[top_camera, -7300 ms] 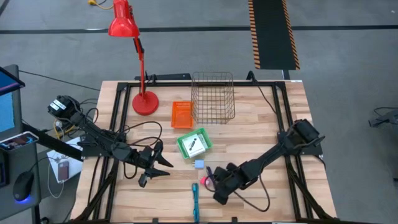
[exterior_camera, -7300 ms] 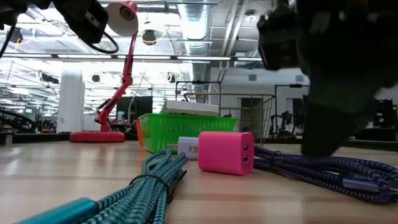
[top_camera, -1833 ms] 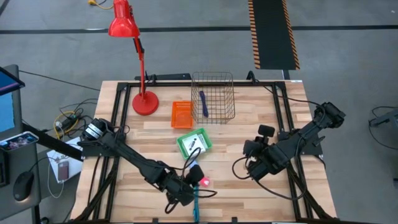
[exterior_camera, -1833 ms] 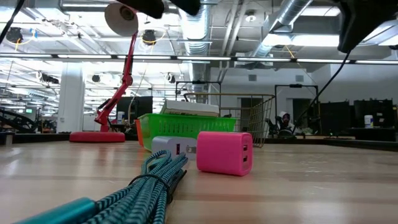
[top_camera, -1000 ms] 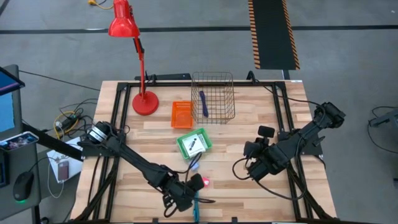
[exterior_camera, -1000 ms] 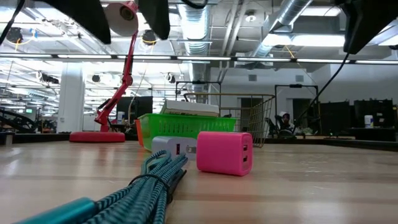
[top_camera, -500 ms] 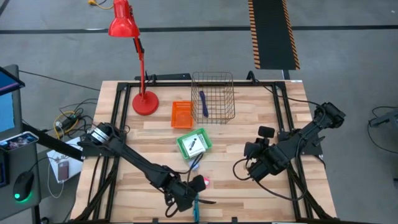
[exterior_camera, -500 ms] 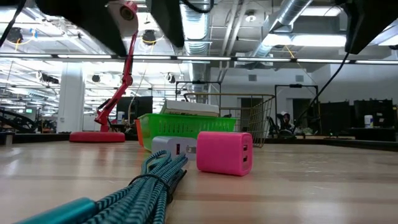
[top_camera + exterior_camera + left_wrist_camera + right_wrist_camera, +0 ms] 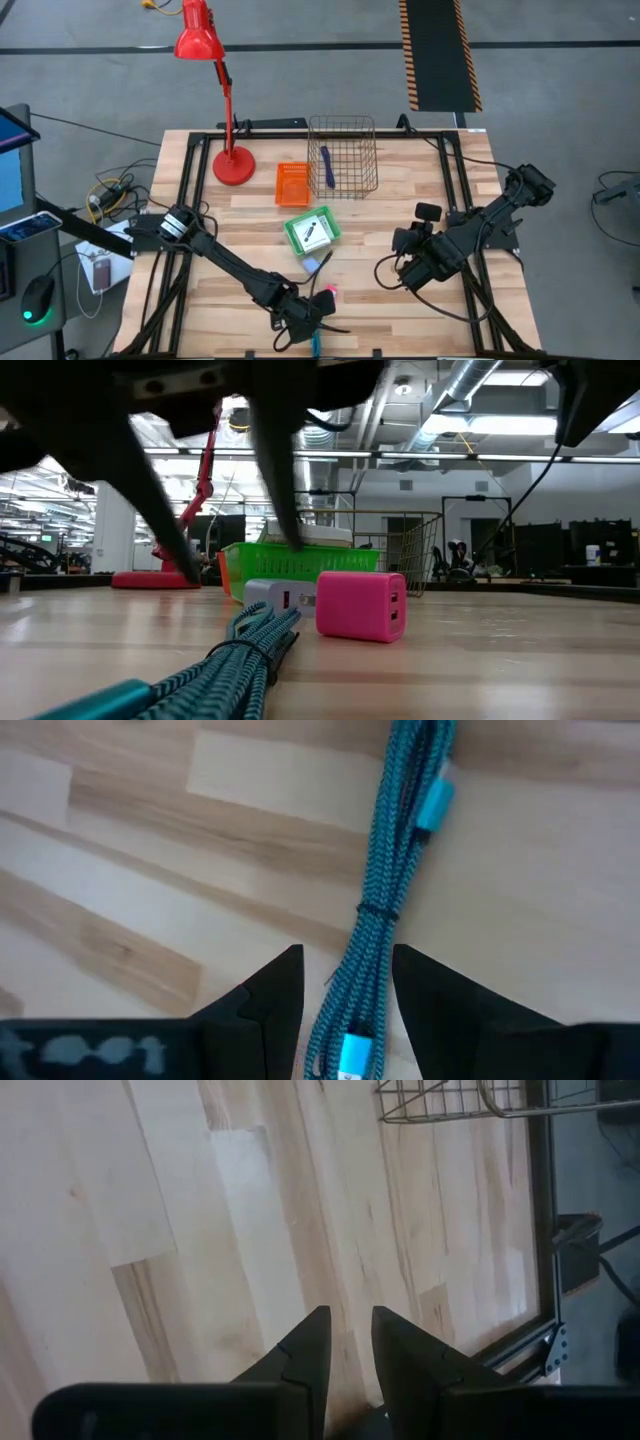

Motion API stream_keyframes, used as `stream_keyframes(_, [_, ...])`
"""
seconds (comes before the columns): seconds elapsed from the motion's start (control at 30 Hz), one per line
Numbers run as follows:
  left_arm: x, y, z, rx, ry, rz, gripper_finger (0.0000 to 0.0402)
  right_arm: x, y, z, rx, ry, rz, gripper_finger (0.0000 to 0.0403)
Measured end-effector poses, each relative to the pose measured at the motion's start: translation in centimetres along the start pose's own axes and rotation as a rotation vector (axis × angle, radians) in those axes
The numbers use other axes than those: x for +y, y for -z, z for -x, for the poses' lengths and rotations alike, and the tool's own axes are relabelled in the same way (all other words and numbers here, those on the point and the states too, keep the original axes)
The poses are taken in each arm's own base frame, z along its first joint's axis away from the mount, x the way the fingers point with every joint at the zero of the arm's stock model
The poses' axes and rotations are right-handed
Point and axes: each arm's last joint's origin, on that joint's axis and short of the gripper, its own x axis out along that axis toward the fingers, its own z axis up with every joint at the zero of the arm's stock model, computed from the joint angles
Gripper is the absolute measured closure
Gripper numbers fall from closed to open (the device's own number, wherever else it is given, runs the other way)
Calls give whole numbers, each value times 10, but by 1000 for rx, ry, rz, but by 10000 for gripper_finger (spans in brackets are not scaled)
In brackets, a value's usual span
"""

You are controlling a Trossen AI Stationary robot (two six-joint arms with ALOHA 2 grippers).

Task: Pick and place items into bin
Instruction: Put the blue green charger cord into the wire basket

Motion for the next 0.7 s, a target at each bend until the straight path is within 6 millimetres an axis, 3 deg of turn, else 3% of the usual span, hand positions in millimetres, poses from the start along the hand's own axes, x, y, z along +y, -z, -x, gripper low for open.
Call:
stream_keyframes(0.43, [11,11,-5,-32,5,-21,258,0,0,0,1,1,0,333])
stream_keyframes(0.7, [7,17,-14,-32,64,-15,258,0,0,0,3,-2,-1,333])
